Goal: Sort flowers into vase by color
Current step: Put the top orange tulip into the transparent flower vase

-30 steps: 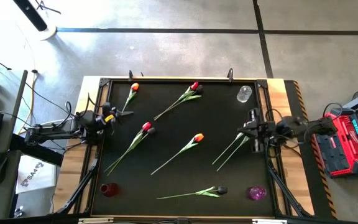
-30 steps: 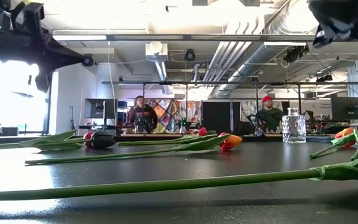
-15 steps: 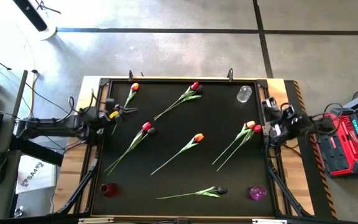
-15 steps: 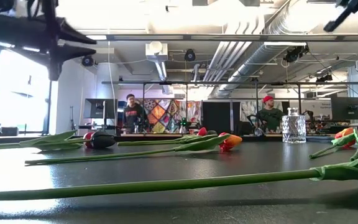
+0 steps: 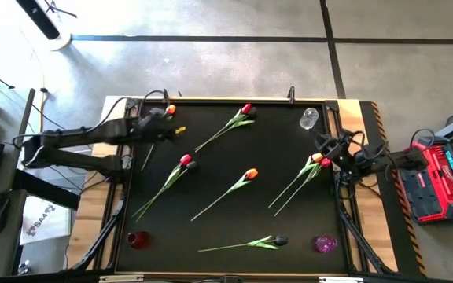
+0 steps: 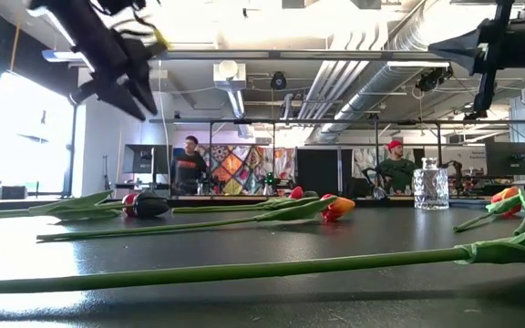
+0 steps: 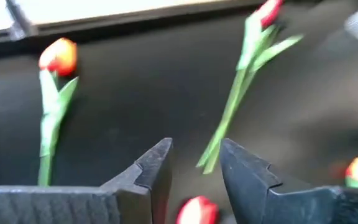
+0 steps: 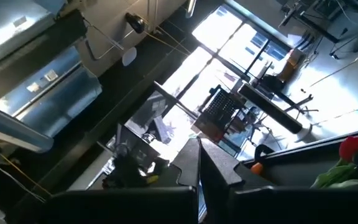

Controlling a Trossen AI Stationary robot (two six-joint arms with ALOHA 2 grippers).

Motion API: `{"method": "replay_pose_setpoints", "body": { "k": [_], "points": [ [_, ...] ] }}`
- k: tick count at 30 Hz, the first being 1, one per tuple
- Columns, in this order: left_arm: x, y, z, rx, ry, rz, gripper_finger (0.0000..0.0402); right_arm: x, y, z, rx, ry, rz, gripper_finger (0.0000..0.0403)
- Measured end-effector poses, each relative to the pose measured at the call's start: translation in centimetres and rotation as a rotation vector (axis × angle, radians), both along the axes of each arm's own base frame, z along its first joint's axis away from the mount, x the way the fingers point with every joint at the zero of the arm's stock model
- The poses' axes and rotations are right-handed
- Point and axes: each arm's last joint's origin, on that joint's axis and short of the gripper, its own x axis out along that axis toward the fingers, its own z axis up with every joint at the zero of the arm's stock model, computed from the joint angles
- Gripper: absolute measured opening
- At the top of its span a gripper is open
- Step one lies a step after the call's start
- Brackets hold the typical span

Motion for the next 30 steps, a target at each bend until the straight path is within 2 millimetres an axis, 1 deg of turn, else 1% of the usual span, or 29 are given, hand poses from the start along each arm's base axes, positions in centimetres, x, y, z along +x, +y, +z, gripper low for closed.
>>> {"method": "replay_pose_setpoints", "body": {
  "k": [2,4,7,10,14,19,25,30],
  "points": [
    [0.5,1.0,-1.1,-0.053,0.093,-0.022,0.0135,0.1,0.0,0.0,0.039,-0.023,0.016,0.0],
    [1.0,2.1,-2.3,-0.109,0.149,-0.03,0.0151,0.4,0.1,-0.2,0.092,-0.037,0.044,0.0],
    [1.2,3.9,-3.9,-0.15,0.235,-0.009,0.0184,1.1,0.4,-0.6,0.118,-0.017,0.142,0.0],
    [0.8,5.8,-5.3,-0.181,0.307,0.036,0.0219,1.9,0.8,-1.1,0.133,0.02,0.262,0.0],
    [-0.1,8.1,-6.7,-0.236,0.371,0.086,0.0248,2.8,1.2,-1.9,0.215,0.06,0.34,0.0],
    [-1.1,9.9,-7.9,-0.269,0.426,0.12,0.0251,3.8,1.4,-2.2,0.241,0.078,0.348,0.0003],
    [-1.8,11.8,-9.6,-0.273,0.51,0.136,0.0242,5.4,1.6,-1.4,0.244,0.145,0.31,0.0031],
    [-1.9,13.0,-11.6,-0.34,0.517,0.108,0.0233,7.0,1.9,-1.0,0.24,0.214,0.29,0.0049]
  ]
}}
